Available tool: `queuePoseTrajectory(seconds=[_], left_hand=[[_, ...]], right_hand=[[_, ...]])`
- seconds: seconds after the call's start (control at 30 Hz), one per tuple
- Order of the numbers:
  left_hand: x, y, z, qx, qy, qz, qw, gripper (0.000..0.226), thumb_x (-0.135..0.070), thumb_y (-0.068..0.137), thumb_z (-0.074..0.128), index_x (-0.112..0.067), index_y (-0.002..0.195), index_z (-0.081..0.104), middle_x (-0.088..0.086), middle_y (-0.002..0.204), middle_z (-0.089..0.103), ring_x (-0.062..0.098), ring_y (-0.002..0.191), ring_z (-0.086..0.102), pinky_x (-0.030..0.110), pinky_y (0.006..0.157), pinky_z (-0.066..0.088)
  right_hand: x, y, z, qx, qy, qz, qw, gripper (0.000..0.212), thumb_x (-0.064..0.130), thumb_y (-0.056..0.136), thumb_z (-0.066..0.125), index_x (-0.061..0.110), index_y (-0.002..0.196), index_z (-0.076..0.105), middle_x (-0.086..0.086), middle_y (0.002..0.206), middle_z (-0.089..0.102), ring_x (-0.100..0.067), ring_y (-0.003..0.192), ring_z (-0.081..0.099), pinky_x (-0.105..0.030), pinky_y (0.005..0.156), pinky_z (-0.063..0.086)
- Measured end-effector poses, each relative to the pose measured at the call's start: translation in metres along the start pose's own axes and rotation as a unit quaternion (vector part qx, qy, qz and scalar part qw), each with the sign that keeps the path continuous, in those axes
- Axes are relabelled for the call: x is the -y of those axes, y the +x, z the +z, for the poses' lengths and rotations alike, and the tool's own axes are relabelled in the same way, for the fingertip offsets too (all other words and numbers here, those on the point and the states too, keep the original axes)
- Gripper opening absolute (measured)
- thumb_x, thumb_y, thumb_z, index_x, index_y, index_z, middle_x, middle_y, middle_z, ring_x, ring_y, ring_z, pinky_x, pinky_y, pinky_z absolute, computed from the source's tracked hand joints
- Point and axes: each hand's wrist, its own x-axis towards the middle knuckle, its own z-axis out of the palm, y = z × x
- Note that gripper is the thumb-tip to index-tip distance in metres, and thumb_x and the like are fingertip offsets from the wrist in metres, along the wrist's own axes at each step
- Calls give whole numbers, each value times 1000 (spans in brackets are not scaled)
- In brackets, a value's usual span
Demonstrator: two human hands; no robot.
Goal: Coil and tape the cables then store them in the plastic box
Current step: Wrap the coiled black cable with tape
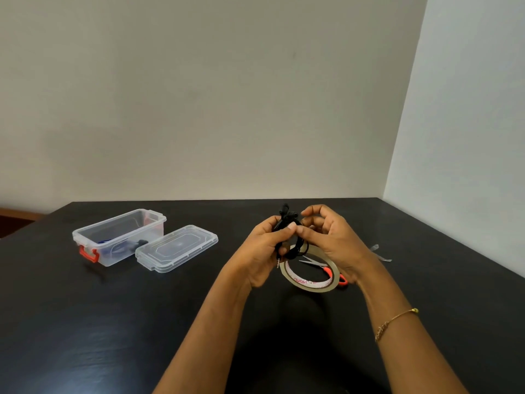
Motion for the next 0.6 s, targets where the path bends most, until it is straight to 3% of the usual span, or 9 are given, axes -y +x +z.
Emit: queuePoseTrajectory(seconds=[0.1, 0.23, 0.33, 0.4, 0.5, 0.6], left_hand=[[-1, -1, 0, 4, -8, 12, 1000, 14, -12, 92, 50, -11, 102, 58, -10, 52, 54, 2, 46, 42, 38, 85, 44], [-1, -1, 2, -6, -29, 2, 1000, 14, -13, 92, 49, -9, 102, 58, -8, 48, 53, 3, 44, 42, 43, 95, 45], [-2, -1, 2, -14, -42, -3, 999, 12, -11, 92, 49, -8, 99, 58, -7, 46, 52, 3, 42, 41, 41, 95, 46], [-2, 0, 0, -23, -46, -8, 999, 11, -11, 91, 51, -7, 97, 59, -8, 43, 48, 3, 41, 40, 36, 85, 53], [-2, 1, -2, -35, -49, -13, 998, 12, -11, 90, 51, -7, 97, 60, -6, 41, 43, 6, 46, 41, 28, 68, 57], [-3, 1, -3, -52, -56, -16, 997, 12, -10, 90, 51, -7, 98, 59, -5, 40, 41, 11, 53, 43, 24, 61, 57]], right_hand=[[-1, 0, -1, -13, -15, -3, 1000, 18, 15, 85, 63, 22, 99, 54, -3, 98, 62, -18, 90, 62, -34, 83, 55], [-1, -1, 0, -8, 9, 15, 1000, 12, 15, 88, 58, 20, 98, 55, -3, 98, 62, -18, 90, 64, -31, 78, 56], [1, -2, -2, 15, 91, 30, 995, 9, 11, 93, 47, 14, 97, 55, -3, 91, 63, -15, 84, 63, -31, 76, 55], [3, -3, -3, 35, 127, 44, 990, 14, 10, 94, 39, 12, 96, 53, -3, 86, 63, -14, 79, 62, -34, 76, 51], [4, -3, -4, 55, 50, 55, 996, 20, -1, 90, 39, 12, 95, 54, -4, 87, 60, -17, 81, 60, -38, 81, 50], [3, -3, -3, 72, -12, 45, 996, 22, -5, 88, 47, 15, 94, 54, -5, 89, 61, -20, 86, 60, -38, 85, 51]])
